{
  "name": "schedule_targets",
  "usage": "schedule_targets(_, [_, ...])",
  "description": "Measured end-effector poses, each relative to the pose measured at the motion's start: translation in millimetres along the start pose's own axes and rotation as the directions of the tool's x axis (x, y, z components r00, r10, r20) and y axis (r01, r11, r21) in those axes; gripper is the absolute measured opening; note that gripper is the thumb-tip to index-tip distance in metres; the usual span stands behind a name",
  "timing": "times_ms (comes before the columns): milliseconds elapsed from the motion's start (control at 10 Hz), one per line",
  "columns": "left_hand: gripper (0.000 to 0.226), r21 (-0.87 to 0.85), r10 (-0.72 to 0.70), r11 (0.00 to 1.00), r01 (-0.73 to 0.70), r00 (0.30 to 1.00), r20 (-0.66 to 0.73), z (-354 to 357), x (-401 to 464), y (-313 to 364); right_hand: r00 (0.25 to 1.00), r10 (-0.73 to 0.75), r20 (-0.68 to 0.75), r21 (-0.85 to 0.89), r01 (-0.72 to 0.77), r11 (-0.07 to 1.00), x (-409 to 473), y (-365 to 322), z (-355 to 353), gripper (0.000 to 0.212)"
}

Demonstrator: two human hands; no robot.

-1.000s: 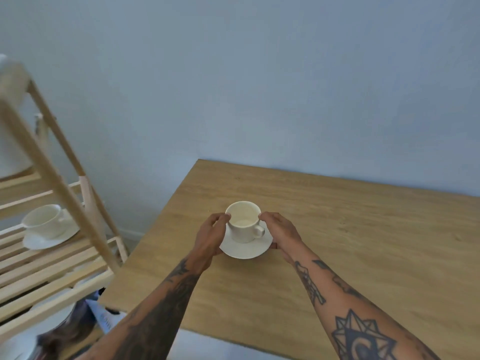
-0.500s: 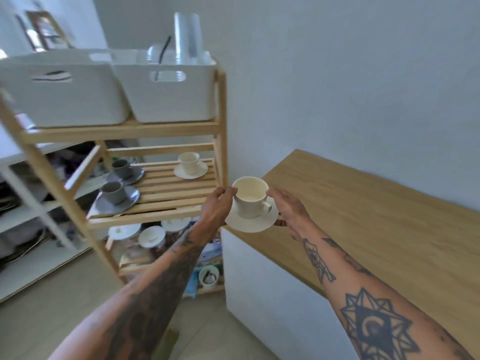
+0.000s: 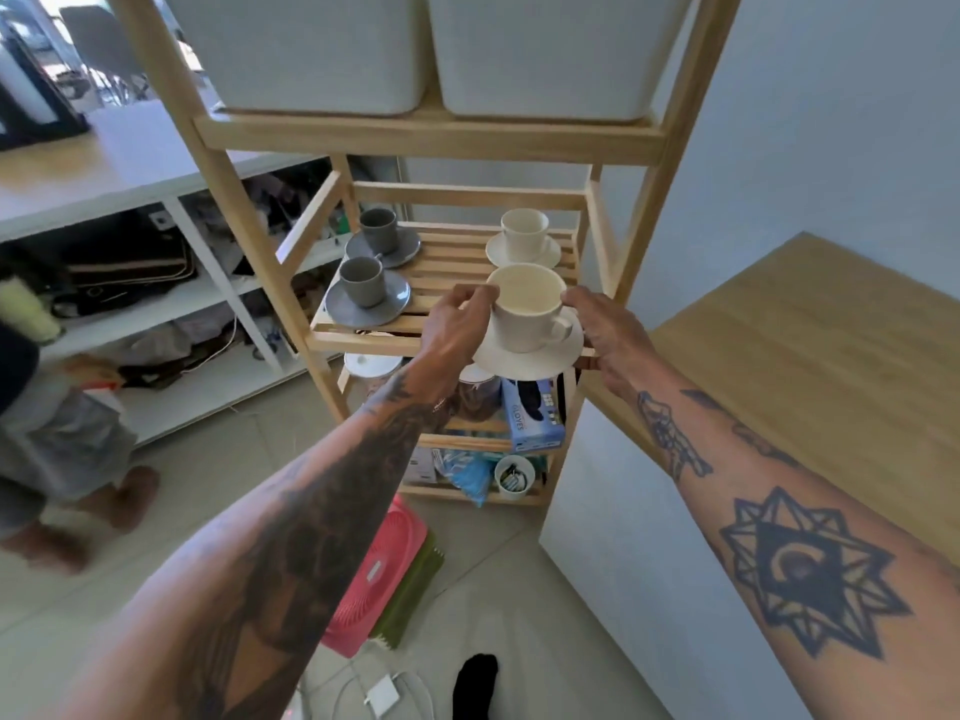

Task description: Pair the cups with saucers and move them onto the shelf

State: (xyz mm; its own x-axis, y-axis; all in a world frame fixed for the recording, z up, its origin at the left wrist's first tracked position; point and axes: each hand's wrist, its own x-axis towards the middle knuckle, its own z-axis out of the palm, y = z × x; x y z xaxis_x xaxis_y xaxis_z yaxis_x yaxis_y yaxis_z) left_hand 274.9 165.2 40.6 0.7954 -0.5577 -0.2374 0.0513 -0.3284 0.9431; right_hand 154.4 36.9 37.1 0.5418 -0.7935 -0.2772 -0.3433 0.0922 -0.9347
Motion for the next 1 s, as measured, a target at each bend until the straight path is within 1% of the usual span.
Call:
schedule_targets(100, [0.039, 0.005, -0.015, 1.0, 0.015, 1.0, -0.009, 7, 43, -6, 1.0, 0.021, -0.006, 0.008, -0.021, 1.0, 36, 2, 12, 0.033])
schedule_targets(200, [0.041, 0.0, -0.032, 0.999, 0.032, 0.999, 0.011, 18, 88, -12, 0.998, 0.055, -0.03, -0.018, -0.055, 0.998, 78, 5, 21, 0.018])
schedule_targets(300, [0.042, 0.003, -0.058, 0.998, 0.058, 0.998, 0.019, 28, 129, -18, 0.996, 0.076, -0.041, -0.028, -0.077, 0.997, 117, 10, 31, 0.017])
schedule_targets(400, [0.031, 0.013, -0.06, 0.998, 0.06, 0.998, 0.019, 38, 164, -26, 0.997, 0.076, -0.031, -0.018, -0.076, 0.997, 150, 21, 40, 0.022])
schedule_targets(500, [0.027, 0.009, -0.059, 0.998, 0.059, 0.998, 0.018, 45, 187, -38, 0.995, 0.096, -0.037, 0.002, -0.096, 0.995, 167, 29, 46, 0.029])
schedule_targets(600, [0.033, -0.013, -0.069, 0.997, 0.07, 0.997, 0.04, 50, 198, -48, 0.992, 0.122, -0.04, -0.004, -0.122, 0.992, 177, 35, 49, 0.025])
schedule_targets(700, [0.03, -0.018, -0.092, 0.996, 0.092, 0.995, 0.042, 52, 201, -51, 0.987, 0.144, -0.066, 0.023, -0.142, 0.99, 183, 37, 50, 0.022])
schedule_targets(800, [0.039, 0.016, -0.081, 0.997, 0.08, 0.994, 0.076, 53, 203, -50, 0.989, 0.141, -0.05, -0.012, -0.142, 0.99, 186, 37, 51, 0.02])
schedule_targets(900, [0.049, 0.067, -0.089, 0.994, 0.082, 0.99, 0.109, 50, 196, -45, 0.988, 0.148, -0.033, -0.085, -0.15, 0.985, 180, 32, 49, 0.034])
schedule_targets(1000, [0.061, 0.137, -0.085, 0.987, 0.078, 0.995, 0.046, 45, 182, -40, 0.99, 0.143, -0.012, -0.158, -0.144, 0.977, 169, 33, 46, 0.053])
